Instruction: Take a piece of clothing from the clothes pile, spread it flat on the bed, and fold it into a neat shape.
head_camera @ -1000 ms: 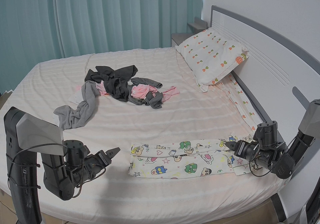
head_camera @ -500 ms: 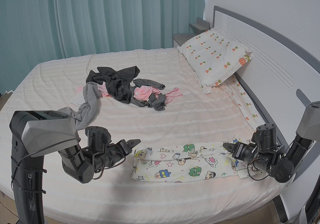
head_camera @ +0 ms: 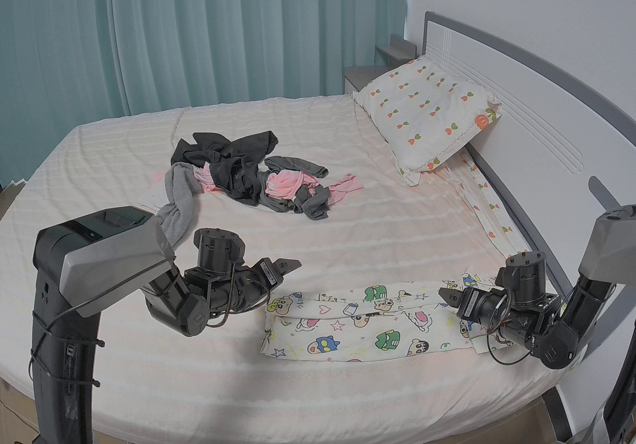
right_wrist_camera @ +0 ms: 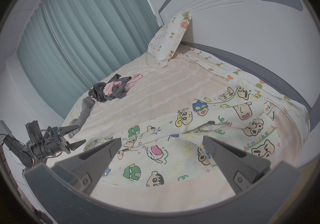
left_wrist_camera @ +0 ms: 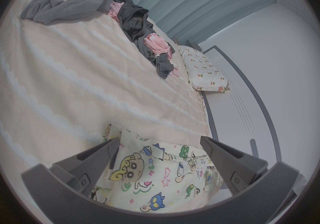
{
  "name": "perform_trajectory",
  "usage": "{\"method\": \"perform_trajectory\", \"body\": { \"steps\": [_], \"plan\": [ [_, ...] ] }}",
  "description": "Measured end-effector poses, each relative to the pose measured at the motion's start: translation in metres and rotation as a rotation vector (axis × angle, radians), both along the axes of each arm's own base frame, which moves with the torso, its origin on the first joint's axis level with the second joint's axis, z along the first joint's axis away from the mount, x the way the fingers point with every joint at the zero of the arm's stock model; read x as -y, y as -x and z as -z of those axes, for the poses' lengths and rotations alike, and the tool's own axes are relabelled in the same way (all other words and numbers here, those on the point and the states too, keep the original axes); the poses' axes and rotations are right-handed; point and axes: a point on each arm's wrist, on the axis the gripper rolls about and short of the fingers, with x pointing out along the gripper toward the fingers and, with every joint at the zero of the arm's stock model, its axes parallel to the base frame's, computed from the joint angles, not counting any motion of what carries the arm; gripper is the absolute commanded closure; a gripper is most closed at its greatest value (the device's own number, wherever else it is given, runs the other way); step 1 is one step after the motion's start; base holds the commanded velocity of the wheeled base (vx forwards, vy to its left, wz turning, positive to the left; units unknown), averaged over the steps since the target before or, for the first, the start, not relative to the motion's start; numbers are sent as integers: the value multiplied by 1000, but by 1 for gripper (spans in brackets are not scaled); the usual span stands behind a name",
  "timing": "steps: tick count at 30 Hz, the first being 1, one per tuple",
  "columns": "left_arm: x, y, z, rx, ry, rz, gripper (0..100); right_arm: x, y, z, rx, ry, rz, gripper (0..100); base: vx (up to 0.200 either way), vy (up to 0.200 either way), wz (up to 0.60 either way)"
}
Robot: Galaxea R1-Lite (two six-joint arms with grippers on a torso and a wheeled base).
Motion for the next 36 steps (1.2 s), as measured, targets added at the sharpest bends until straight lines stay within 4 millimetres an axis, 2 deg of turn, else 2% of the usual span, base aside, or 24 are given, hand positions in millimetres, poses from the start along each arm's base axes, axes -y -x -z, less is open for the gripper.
{"method": "perform_trajectory", "body": {
  "steps": [20, 21, 36],
  "plan": [
    [9, 11, 15, -47, -124, 80, 0, 0, 0, 4, -13, 4, 3, 0, 0, 0, 0],
    [9, 11, 15, -48, -125, 81, 100, 0, 0, 4, -13, 4, 3, 0, 0, 0, 0],
    [7, 18, 16, -76, -140, 82, 100, 2, 0, 4, -13, 3, 8, 0, 0, 0, 0]
  ]
}}
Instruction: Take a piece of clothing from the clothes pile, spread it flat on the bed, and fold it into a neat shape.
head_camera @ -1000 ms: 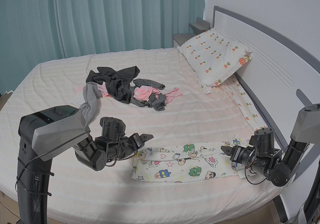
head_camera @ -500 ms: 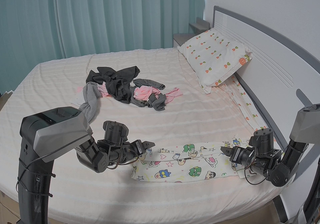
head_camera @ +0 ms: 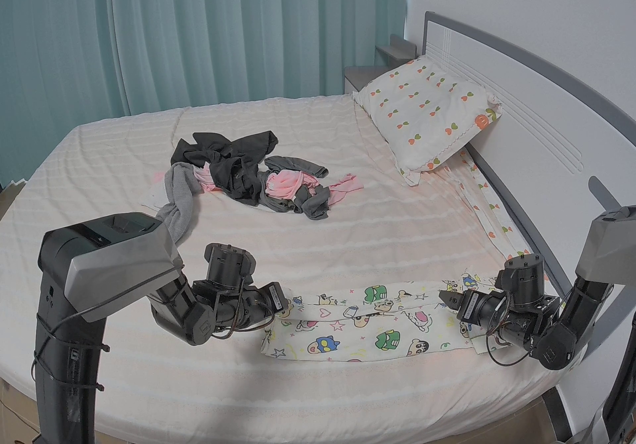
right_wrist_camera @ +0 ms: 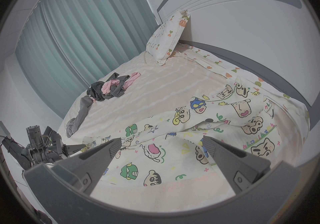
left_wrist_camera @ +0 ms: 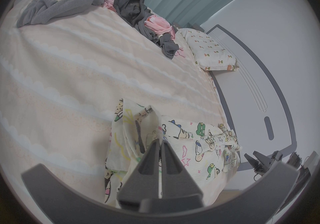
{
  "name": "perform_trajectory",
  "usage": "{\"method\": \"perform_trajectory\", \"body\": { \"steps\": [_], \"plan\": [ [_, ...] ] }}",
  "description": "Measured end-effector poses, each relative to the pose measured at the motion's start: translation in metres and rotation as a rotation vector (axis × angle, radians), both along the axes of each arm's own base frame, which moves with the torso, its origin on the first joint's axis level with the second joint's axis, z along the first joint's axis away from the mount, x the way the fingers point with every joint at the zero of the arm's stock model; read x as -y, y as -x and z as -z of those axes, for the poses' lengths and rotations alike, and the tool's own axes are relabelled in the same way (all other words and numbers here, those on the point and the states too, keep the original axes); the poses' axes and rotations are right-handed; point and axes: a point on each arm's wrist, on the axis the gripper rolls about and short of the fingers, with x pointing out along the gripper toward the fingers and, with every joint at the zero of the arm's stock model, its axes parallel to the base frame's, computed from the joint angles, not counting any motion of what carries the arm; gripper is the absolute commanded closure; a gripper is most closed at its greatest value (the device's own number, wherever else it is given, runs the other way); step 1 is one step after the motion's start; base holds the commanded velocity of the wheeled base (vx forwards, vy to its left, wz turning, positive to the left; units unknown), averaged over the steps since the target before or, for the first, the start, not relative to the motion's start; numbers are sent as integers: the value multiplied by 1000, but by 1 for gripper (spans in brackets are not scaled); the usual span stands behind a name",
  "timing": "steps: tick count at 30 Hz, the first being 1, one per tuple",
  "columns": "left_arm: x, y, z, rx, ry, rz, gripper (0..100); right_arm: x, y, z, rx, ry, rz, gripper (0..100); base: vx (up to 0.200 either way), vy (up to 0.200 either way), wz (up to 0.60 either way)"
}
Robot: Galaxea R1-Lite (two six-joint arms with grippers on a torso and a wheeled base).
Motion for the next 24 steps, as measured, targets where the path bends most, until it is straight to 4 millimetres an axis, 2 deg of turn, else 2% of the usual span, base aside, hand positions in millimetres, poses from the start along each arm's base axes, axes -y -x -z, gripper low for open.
{"method": "perform_trajectory", "body": {
  "steps": [12, 24],
  "plan": [
    [-3, -3, -31, 104, -27, -2, 100, 1, 0, -1, 4, -1, 3, 0, 0, 0, 0],
    [0, -13, -49, 288, -15, 13, 100, 1, 0, -1, 4, 0, 2, 0, 0, 0, 0]
  ]
}}
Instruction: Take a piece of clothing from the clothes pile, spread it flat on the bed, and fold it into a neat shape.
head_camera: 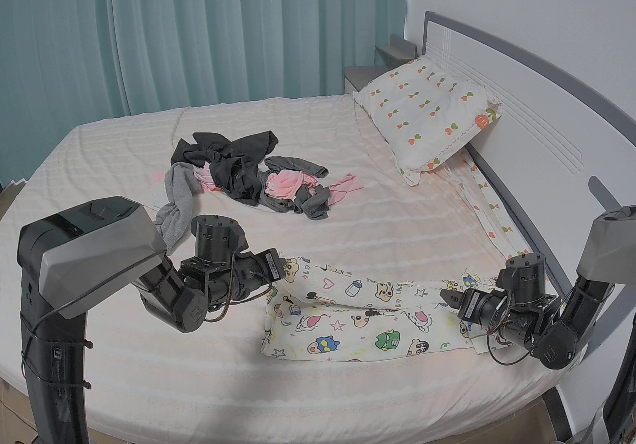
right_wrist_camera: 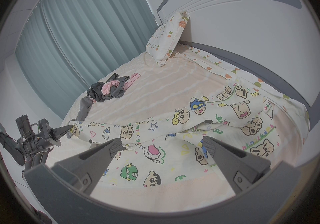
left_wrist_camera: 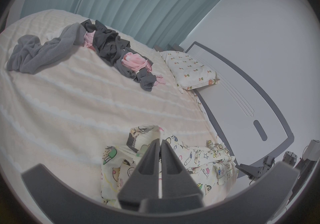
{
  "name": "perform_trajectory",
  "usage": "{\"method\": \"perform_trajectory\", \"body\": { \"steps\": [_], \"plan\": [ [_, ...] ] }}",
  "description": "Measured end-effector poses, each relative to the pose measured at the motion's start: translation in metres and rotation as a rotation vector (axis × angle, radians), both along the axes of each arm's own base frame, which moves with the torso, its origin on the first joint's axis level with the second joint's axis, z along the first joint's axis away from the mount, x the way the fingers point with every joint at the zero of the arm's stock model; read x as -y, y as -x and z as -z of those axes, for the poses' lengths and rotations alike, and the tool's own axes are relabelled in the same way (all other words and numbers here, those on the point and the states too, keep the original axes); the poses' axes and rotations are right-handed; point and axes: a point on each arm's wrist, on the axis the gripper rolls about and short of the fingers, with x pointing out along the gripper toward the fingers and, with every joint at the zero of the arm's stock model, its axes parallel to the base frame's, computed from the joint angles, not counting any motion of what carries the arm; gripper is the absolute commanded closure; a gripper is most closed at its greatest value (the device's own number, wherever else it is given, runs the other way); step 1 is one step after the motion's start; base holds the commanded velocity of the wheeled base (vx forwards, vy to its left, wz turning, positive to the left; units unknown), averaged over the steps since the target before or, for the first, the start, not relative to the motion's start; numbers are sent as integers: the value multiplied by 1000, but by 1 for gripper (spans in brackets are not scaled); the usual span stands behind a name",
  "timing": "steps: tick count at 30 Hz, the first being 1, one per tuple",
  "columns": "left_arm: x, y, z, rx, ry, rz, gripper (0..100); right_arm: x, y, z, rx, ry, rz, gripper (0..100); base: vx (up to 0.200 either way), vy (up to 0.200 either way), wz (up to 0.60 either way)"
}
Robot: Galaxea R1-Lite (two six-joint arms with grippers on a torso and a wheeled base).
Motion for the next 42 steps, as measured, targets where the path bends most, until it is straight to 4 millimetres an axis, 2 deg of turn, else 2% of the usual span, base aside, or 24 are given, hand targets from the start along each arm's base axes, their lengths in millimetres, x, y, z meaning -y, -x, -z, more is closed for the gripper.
{"method": "perform_trajectory", "body": {
  "steps": [22, 32, 42],
  "plan": [
    [5, -25, -1, 180, -127, 9, 100, -1, 0, 1, -1, 0, -3, 0, 0, 0, 0],
    [10, -39, -9, 248, -138, -5, 100, 0, 0, 1, -2, 0, -2, 0, 0, 0, 0],
    [13, -48, -2, 264, -168, -46, 100, 0, 0, 1, -3, 0, -3, 0, 0, 0, 0]
  ]
}}
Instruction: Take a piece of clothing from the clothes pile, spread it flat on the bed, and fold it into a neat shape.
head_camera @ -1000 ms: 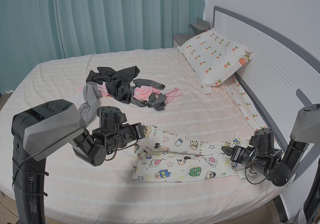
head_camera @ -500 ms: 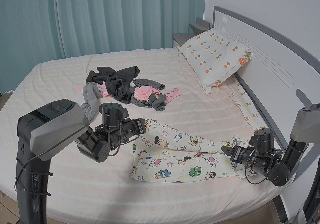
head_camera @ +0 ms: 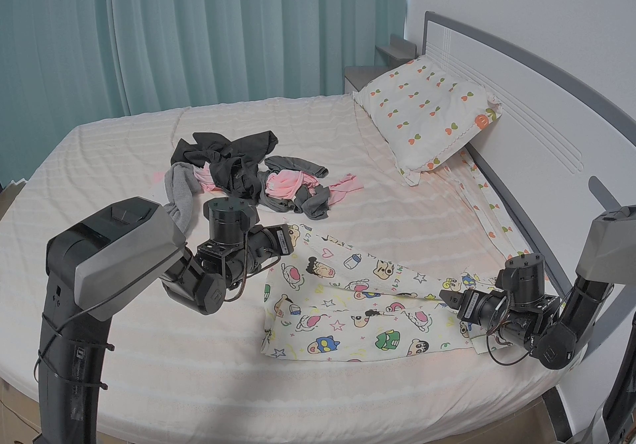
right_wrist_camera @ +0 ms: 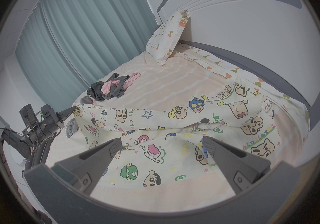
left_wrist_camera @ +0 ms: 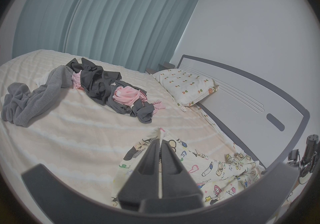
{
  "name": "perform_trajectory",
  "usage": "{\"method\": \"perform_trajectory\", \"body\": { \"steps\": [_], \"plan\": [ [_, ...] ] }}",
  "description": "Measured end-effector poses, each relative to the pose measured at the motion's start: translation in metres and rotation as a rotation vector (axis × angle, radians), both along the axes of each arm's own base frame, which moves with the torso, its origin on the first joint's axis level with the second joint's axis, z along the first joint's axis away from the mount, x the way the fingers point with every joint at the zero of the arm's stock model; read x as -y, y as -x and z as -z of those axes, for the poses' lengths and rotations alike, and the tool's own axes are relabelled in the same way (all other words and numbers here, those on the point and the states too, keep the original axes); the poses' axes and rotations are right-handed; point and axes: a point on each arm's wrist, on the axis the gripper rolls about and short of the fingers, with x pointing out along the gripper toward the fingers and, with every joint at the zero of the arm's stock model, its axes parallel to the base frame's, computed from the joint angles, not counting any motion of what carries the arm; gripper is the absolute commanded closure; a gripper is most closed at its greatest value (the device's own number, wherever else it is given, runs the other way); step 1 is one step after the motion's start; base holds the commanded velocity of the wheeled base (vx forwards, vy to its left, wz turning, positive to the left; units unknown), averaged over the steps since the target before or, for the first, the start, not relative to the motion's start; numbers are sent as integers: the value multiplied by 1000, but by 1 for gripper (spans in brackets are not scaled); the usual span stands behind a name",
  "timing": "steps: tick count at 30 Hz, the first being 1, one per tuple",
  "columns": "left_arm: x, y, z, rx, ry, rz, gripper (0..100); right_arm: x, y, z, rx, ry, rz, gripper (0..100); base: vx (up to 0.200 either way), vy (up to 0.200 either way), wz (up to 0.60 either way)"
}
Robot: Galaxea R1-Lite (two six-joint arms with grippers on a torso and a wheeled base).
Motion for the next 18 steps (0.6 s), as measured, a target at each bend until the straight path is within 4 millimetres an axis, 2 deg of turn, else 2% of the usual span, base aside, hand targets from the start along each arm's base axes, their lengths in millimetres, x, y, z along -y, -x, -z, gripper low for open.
{"method": "perform_trajectory", "body": {
  "steps": [9, 18],
  "plan": [
    [-1, 9, 11, 6, -32, 10, 100, 0, 0, 0, -2, 0, 0, 0, 0, 0, 0],
    [-10, 32, 28, 27, -49, 19, 100, 0, 1, 0, -4, 1, 0, 0, 0, 0, 0]
  ]
}}
